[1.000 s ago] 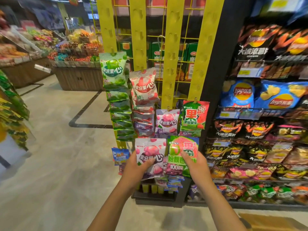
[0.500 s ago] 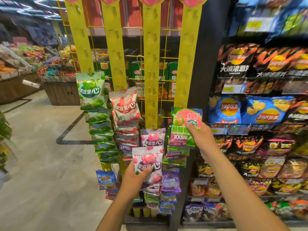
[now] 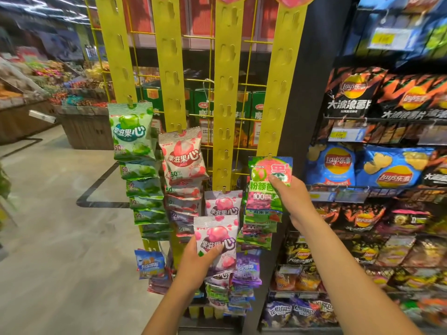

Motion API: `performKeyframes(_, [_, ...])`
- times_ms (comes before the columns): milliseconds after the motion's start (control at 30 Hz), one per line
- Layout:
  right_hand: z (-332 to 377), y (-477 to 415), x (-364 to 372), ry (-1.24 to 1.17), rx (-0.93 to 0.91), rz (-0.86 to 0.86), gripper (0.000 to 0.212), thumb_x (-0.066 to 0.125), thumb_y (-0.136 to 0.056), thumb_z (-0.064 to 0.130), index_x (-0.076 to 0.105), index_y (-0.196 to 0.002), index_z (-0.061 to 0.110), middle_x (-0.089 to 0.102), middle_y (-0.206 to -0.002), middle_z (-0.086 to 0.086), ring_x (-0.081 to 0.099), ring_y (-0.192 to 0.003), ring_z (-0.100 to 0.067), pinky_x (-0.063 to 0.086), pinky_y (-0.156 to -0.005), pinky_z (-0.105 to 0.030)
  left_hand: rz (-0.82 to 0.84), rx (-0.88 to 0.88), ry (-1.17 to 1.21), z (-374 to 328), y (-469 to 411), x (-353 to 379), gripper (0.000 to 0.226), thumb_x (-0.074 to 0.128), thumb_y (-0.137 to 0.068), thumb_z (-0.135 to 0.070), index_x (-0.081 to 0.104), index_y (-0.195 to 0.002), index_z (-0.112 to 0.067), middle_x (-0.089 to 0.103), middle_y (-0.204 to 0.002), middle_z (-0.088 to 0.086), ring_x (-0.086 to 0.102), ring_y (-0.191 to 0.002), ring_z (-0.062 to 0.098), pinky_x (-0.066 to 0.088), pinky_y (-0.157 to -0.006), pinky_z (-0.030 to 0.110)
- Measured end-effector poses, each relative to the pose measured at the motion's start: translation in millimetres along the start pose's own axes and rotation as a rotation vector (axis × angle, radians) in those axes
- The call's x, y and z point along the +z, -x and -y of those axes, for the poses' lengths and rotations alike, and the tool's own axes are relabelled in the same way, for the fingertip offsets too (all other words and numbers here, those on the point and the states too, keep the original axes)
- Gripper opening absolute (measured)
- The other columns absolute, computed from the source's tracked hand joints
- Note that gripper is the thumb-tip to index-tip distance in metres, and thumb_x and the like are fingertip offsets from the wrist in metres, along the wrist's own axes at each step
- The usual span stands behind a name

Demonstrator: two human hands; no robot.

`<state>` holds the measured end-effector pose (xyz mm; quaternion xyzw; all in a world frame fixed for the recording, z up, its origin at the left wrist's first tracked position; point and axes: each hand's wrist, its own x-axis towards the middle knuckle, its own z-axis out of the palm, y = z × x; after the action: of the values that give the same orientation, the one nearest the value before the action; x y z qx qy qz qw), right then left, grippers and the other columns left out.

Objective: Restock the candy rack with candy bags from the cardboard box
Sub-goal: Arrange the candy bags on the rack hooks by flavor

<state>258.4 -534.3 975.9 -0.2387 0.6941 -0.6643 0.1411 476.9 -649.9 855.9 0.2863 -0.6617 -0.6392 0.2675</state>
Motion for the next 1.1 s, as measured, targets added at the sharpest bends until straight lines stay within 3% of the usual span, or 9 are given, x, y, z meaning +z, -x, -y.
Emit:
performKeyframes(100, [-5.6, 1.0, 0.1, 0.003, 0.0, 0.003, 0.018, 0.066, -0.099, 0.036, 0.072, -0.112, 0.027, 0.077, -0.104, 0.012, 0.072, -0.097, -0.005, 0.052, -0.073, -0.023, -0.007, -0.026, -0.012, -1.7, 3.2, 0.2, 0.046, 0.076, -0.094, -0.031, 0.056, -0.136, -0.034, 0.064, -0.128, -0.021, 0.059, -0.122, 0.005, 0.044, -0.099, 0.029])
performKeyframes(267, [-14.4, 0.1, 1.7, 0.012, -0.003, -0.011, 0.019, 0.066, -0.098, 0.039, 0.071, -0.114, 0.031, 0.075, -0.112, 0.011, 0.069, -0.108, -0.011, 0.054, -0.094, -0.037, -0.023, -0.05, -0.028, -3.6, 4.2, -0.8, 0.05, 0.077, -0.092, -0.035, 0.057, -0.138, -0.034, 0.066, -0.131, -0.018, 0.06, -0.123, 0.005, 0.048, -0.105, 0.035])
performKeyframes(400, [-20.1, 5.6, 0.9, 0.063, -0.029, -0.025, 0.024, 0.068, -0.095, 0.044, 0.071, -0.113, 0.03, 0.075, -0.11, 0.01, 0.069, -0.105, -0.01, 0.056, -0.089, -0.036, -0.017, -0.056, -0.043, -1.7, 3.7, -2.3, 0.053, 0.077, -0.093, -0.035, 0.056, -0.142, -0.032, 0.067, -0.132, -0.016, 0.061, -0.124, 0.009, 0.049, -0.11, 0.041])
performKeyframes(500, [-30.5, 18.4, -3.4, 0.066, 0.014, -0.01, 0.021, 0.074, -0.093, 0.035, 0.069, -0.111, 0.025, 0.076, -0.105, 0.009, 0.071, -0.095, -0.007, 0.056, -0.075, -0.025, -0.016, -0.066, -0.065, 1.8, 3.1, -3.2, 0.043, 0.076, -0.094, -0.031, 0.059, -0.133, -0.036, 0.069, -0.126, -0.018, 0.064, -0.118, 0.001, 0.053, -0.099, 0.028])
performKeyframes(567, [-43.7, 27.1, -7.0, 0.079, 0.048, 0.008, 0.022, 0.077, -0.091, 0.029, 0.07, -0.111, 0.022, 0.078, -0.103, 0.007, 0.075, -0.092, -0.009, 0.06, -0.078, -0.029, -0.009, -0.075, -0.09, 1.8, 4.5, -3.5, 0.034, 0.074, -0.096, -0.027, 0.059, -0.122, -0.042, 0.068, -0.12, -0.023, 0.064, -0.105, -0.014, 0.051, -0.083, 0.01])
performKeyframes(633, [-54.6, 34.2, -9.0, 0.082, 0.076, 0.01, 0.019, 0.078, -0.09, 0.026, 0.072, -0.108, 0.02, 0.079, -0.097, 0.004, 0.076, -0.089, -0.012, 0.062, -0.082, -0.034, -0.007, -0.078, -0.097, 1.6, 5.3, -3.3, 0.032, 0.073, -0.097, -0.024, 0.057, -0.115, -0.045, 0.067, -0.116, -0.027, 0.062, -0.096, -0.022, 0.052, -0.078, 0.008])
performKeyframes(767, [-69.1, 41.1, -8.6, -0.009, 0.154, -0.013, 0.009, 0.072, -0.095, 0.018, 0.073, -0.104, 0.015, 0.079, -0.092, -0.003, 0.077, -0.088, -0.016, 0.063, -0.08, -0.031, -0.003, -0.075, -0.088, 0.0, 6.5, -1.4, 0.033, 0.073, -0.097, -0.025, 0.054, -0.111, -0.048, 0.063, -0.114, -0.032, 0.061, -0.101, -0.016, 0.047, -0.073, 0.007])
performKeyframes(933, [-78.7, 43.2, -7.2, -0.048, 0.224, -0.048, 0.019, 0.063, -0.101, 0.025, 0.071, -0.107, 0.009, 0.079, -0.095, -0.008, 0.078, -0.085, -0.017, 0.063, -0.08, -0.032, -0.001, -0.076, -0.056, 2.2, 6.4, -0.9, 0.038, 0.074, -0.096, -0.029, 0.055, -0.126, -0.043, 0.067, -0.121, -0.025, 0.062, -0.112, -0.006, 0.048, -0.078, 0.012])
performKeyframes(1100, [-82.6, 47.5, -4.7, -0.074, 0.257, -0.035, 0.018, 0.061, -0.102, 0.024, 0.072, -0.107, 0.009, 0.079, -0.093, -0.009, 0.078, -0.084, -0.02, 0.063, -0.078, -0.033, 0.011, -0.065, -0.026, 5.6, 4.5, -1.3, 0.044, 0.074, -0.095, -0.034, 0.053, -0.132, -0.041, 0.064, -0.127, -0.024, 0.059, -0.118, -0.001, 0.046, -0.097, 0.029])
